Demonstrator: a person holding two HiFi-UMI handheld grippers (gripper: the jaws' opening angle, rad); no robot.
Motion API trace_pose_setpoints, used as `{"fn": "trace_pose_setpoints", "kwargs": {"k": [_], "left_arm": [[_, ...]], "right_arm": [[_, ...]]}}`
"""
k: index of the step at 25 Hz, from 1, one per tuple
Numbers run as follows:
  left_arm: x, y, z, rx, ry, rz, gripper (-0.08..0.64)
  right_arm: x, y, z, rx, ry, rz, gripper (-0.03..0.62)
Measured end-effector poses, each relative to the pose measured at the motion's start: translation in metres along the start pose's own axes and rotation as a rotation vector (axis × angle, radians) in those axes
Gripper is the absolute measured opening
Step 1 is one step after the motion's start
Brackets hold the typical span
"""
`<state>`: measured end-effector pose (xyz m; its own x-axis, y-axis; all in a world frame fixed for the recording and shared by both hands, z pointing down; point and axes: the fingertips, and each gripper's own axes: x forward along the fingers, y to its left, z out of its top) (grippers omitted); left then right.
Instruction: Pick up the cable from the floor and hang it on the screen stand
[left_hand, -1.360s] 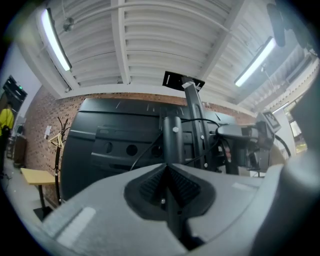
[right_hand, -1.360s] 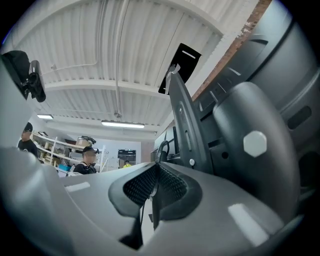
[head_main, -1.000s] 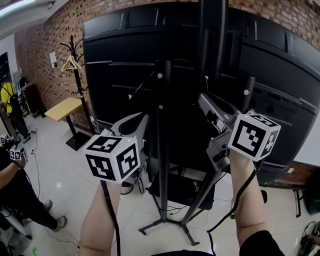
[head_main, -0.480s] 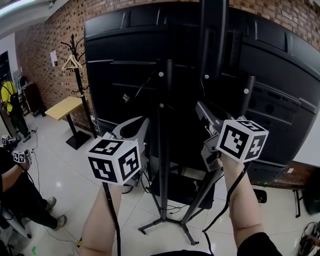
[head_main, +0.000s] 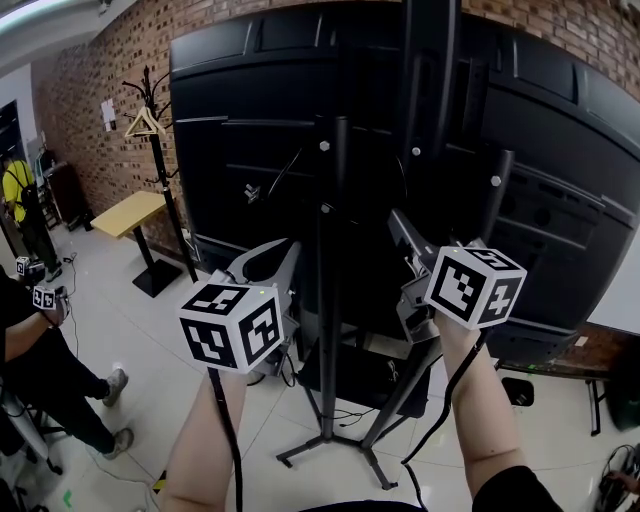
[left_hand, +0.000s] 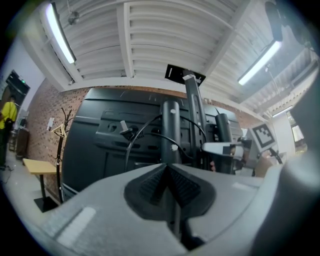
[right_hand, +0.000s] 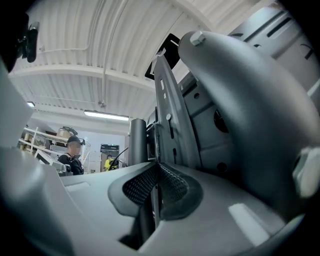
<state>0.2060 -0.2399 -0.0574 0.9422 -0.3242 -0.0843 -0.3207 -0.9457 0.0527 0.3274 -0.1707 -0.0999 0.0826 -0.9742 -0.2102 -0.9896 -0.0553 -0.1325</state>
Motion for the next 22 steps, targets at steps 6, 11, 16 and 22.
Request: {"fn": "trace_pose_setpoints", "kwargs": {"k": [6,11,16,22], "left_arm": [[0.000,0.003,-0.001,-0.004,-0.008,0.005,0.005],[0.000,-0.001,-0.003,-0.001,-0.008,-0.001,0.005],[0.000,0.000,0.002,0.002,-0.011,-0.006,0.006],[-0.001,0.002,0.002,0.000,-0.014,-0.004,0.005]], "right_arm": [[-0.003,0.002,0.012,-0.078,-0.071,-0.040,0.044],[-0.007,0.005,0.021,-0.091,-0.132,-0.049,0.057],[-0.004,0.008,0.034,-0.095,-0.179,-0.055,0.060],[-0.004,0.016,0.040,-0.103,-0.192,-0.029,0.072]]}}
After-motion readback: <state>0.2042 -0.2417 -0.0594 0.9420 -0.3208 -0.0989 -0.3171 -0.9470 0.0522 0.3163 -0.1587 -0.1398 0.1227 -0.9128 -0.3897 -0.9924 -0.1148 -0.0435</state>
